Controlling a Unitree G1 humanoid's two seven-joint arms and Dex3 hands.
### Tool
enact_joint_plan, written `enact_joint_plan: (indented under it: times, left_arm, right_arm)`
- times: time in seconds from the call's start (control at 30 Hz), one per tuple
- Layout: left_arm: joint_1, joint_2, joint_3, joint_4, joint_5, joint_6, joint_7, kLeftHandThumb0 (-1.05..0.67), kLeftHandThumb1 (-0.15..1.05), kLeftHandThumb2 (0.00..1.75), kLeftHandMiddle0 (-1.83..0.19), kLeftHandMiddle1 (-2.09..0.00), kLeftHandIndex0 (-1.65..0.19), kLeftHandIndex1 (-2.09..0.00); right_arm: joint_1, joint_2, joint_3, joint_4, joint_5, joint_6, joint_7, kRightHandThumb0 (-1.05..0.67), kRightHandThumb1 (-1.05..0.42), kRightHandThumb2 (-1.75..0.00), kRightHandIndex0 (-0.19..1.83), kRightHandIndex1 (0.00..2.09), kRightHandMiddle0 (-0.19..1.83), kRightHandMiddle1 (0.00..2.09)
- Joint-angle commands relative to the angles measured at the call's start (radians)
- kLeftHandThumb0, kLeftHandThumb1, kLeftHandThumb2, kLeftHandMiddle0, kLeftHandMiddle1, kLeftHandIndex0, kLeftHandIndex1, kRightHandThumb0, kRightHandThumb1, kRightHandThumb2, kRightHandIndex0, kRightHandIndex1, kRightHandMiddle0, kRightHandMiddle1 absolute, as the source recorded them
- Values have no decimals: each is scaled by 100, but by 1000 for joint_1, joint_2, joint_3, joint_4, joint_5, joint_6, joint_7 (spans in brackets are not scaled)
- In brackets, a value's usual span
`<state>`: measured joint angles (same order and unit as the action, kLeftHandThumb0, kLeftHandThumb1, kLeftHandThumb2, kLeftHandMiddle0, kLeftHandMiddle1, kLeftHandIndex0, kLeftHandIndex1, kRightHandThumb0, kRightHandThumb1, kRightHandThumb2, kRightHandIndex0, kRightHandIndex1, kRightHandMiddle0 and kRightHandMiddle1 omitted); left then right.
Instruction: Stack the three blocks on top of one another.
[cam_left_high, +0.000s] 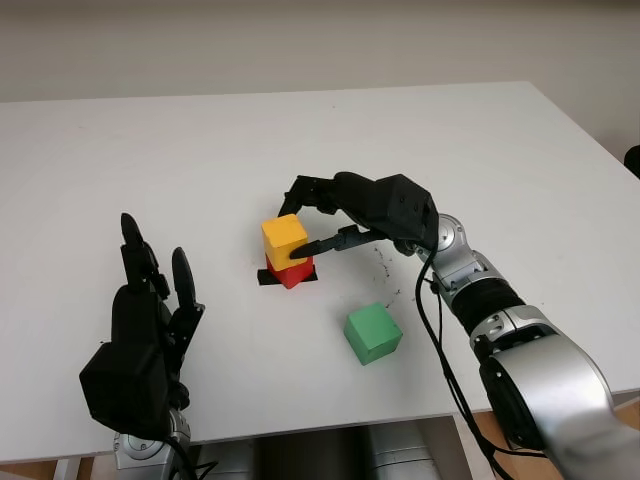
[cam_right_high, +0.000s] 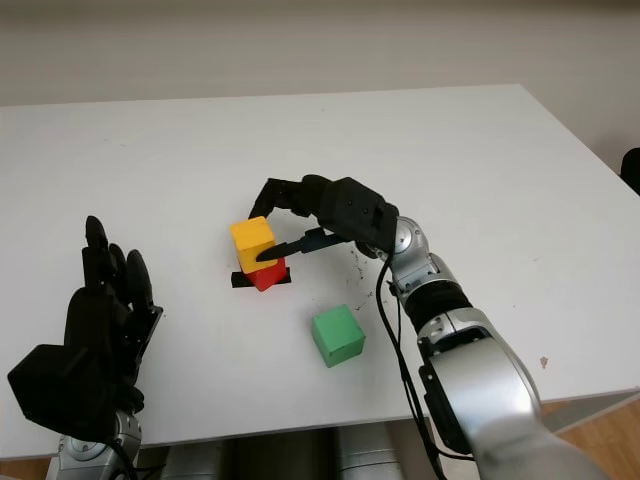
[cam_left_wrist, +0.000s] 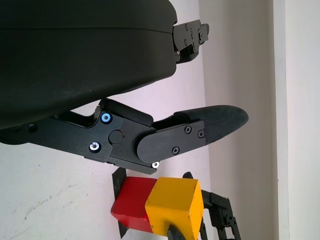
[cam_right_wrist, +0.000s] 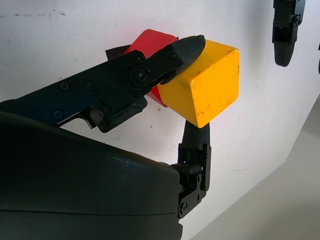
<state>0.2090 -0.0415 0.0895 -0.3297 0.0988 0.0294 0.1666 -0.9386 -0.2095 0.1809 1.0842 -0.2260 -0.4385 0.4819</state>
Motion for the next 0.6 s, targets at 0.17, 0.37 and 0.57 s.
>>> enact_joint_plan:
  times: [0.17, 0.37, 0.57]
  left_arm:
    - [2, 1, 3, -16, 0, -1, 2, -71, 105, 64, 16, -6, 17, -6]
    - [3, 6, -1, -12, 8, -6, 0, -71, 105, 65, 16, -5, 18, -5]
    - [3, 6, 0, -12, 8, -9, -1, -71, 105, 65, 16, -5, 17, -5]
  right_arm:
    - [-6, -9, 3, 2, -11, -10, -30, -55, -96, -6, 24, 6, 35, 152]
    - [-5, -7, -3, -3, -4, -8, -34, -54, -96, -6, 24, 6, 35, 151]
    - [-8, -9, 3, 0, -12, -8, -43, -55, -96, -6, 24, 6, 35, 151]
